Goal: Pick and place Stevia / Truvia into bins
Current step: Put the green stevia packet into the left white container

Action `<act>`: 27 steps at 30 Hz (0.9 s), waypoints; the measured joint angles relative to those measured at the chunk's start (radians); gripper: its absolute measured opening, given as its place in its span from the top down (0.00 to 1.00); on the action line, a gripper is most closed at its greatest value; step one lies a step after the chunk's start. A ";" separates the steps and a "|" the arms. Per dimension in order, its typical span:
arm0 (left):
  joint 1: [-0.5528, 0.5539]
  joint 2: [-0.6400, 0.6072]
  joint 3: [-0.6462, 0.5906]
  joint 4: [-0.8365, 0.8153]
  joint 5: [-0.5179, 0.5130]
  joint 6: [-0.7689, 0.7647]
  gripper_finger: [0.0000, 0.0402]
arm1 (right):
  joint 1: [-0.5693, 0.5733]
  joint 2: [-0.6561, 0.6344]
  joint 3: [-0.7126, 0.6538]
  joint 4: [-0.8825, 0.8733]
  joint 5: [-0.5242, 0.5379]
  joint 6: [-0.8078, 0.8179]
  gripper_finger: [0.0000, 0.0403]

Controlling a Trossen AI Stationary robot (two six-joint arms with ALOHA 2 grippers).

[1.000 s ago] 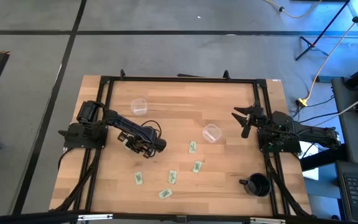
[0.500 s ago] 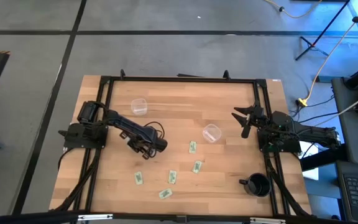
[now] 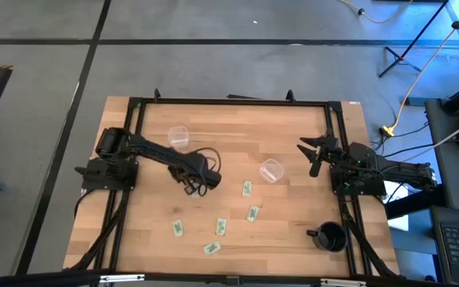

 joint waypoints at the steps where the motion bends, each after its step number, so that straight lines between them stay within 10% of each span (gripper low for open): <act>1: 0.016 -0.018 0.003 0.009 -0.016 0.023 1.00 | 0.000 0.000 0.000 0.000 0.000 0.001 0.62; 14: 0.301 -0.211 0.004 0.086 -0.164 0.310 1.00 | 0.000 0.000 0.000 -0.008 0.000 0.009 0.62; 27: 0.531 -0.211 -0.158 0.273 -0.023 0.525 1.00 | 0.000 0.000 0.000 -0.007 0.000 0.002 0.62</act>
